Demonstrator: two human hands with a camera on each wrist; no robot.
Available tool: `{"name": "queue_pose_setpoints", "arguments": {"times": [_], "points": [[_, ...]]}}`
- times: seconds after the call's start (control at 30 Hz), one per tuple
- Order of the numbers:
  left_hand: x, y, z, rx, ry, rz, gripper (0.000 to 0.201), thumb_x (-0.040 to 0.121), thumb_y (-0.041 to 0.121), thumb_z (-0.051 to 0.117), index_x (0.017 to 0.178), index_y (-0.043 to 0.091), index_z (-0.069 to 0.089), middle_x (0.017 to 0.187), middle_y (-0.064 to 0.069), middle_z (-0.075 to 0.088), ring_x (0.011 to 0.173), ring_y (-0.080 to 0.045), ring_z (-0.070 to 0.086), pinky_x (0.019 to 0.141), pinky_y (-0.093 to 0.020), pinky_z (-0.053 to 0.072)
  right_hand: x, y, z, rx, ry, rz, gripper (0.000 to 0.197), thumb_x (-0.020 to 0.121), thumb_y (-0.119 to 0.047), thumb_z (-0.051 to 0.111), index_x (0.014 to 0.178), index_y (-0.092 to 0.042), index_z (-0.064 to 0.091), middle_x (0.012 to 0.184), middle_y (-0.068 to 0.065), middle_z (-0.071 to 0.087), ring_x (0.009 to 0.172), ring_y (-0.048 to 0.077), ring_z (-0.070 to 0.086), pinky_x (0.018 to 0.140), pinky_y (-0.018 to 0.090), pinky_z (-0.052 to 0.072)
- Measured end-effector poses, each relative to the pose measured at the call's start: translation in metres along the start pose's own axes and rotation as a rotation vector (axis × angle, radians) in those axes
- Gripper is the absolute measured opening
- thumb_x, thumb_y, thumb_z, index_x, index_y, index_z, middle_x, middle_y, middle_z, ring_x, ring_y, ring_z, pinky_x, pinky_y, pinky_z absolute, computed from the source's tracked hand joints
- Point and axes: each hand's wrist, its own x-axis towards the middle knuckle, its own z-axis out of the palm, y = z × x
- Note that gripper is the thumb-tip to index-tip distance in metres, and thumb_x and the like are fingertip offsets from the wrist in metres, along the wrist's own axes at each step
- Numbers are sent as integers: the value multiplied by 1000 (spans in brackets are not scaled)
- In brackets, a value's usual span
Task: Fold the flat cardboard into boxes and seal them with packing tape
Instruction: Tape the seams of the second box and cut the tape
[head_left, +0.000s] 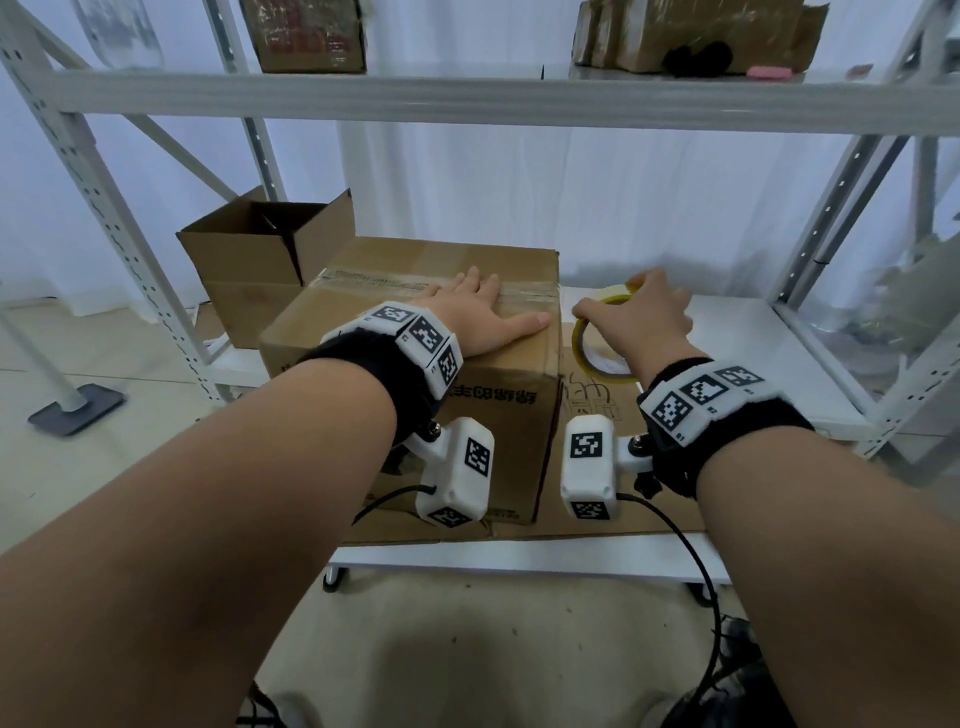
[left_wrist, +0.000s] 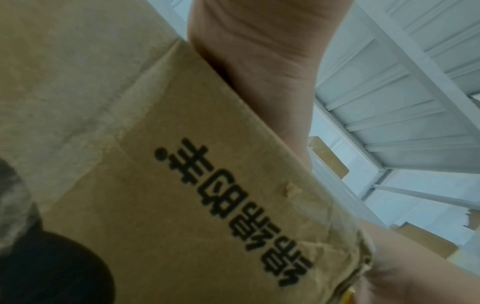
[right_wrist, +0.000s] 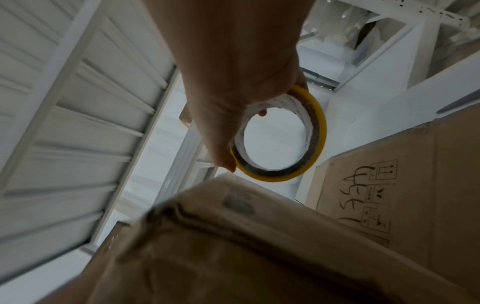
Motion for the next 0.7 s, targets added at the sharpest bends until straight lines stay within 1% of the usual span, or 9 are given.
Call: {"name": "queue_pose_setpoints", "arguments": {"times": [0.1, 0.2, 0.33, 0.4, 0.47, 0.53, 0.57, 0.63, 0.7], "points": [[0, 11, -3, 29, 3, 31, 90, 91, 72, 20, 154, 12, 0, 161, -10, -5, 149, -25, -1, 120, -43, 4, -2, 0, 2, -47, -12, -31, 65, 77, -45, 70, 128, -18, 40, 133, 11, 33, 124, 34, 36, 92, 43, 41], [-1, 29, 0, 36, 2, 159, 92, 92, 71, 22, 153, 7, 0, 161, -11, -6, 149, -23, -3, 121, -39, 3, 0, -2, 1, -55, -8, -36, 63, 76, -42, 70, 126, -18, 41, 131, 11, 34, 124, 34, 36, 94, 45, 42], [-1, 41, -2, 45, -14, 256, 97, 89, 71, 35, 153, 7, -1, 161, -10, -5, 149, -21, -3, 121, -38, 2, 4, 2, -4, -71, -25, -55, 67, 74, -43, 75, 126, -19, 41, 131, 10, 36, 123, 33, 40, 92, 38, 40], [-1, 33, -4, 39, -21, 271, 94, 89, 65, 43, 154, 12, 0, 162, -5, -5, 149, -19, -4, 120, -43, 0, 4, 8, -9, 25, -90, -58, 71, 71, -47, 79, 125, -18, 44, 130, 10, 40, 118, 30, 46, 96, 37, 43], [-3, 25, -4, 13, -23, 260, 87, 90, 59, 46, 155, 21, 1, 162, 3, -5, 149, -19, -5, 119, -51, -2, 2, 11, -16, 101, -136, -78, 71, 70, -49, 81, 122, -16, 47, 121, 6, 47, 110, 24, 49, 94, 38, 46], [-8, 20, -7, 3, -47, 238, 82, 91, 54, 48, 154, 30, 1, 162, 6, -6, 148, -24, -6, 117, -56, -2, 0, 11, -23, 104, -152, -110, 61, 72, -47, 80, 114, -14, 51, 107, 1, 50, 102, 20, 49, 88, 35, 45], [-11, 18, -10, 1, -66, 229, 81, 91, 51, 49, 154, 34, 2, 162, 6, -6, 148, -27, -5, 117, -56, 1, -2, 10, -26, 97, -158, -128, 51, 75, -44, 79, 106, -14, 53, 99, -1, 51, 99, 20, 50, 86, 35, 45], [-14, 14, -15, -8, -93, 236, 76, 92, 44, 49, 153, 37, 5, 162, 1, -1, 148, -29, 4, 117, -48, 9, -7, 7, -29, 93, -200, -156, 32, 78, -37, 77, 90, -17, 54, 90, -2, 53, 94, 20, 53, 81, 36, 47], [-19, 7, -17, -13, -96, 276, 72, 93, 34, 50, 153, 36, 10, 161, -3, 11, 146, -27, 16, 116, -41, 17, -12, 5, -29, 77, -263, -177, 24, 80, -30, 75, 86, -19, 56, 89, 0, 56, 91, 21, 54, 72, 32, 47]]}}
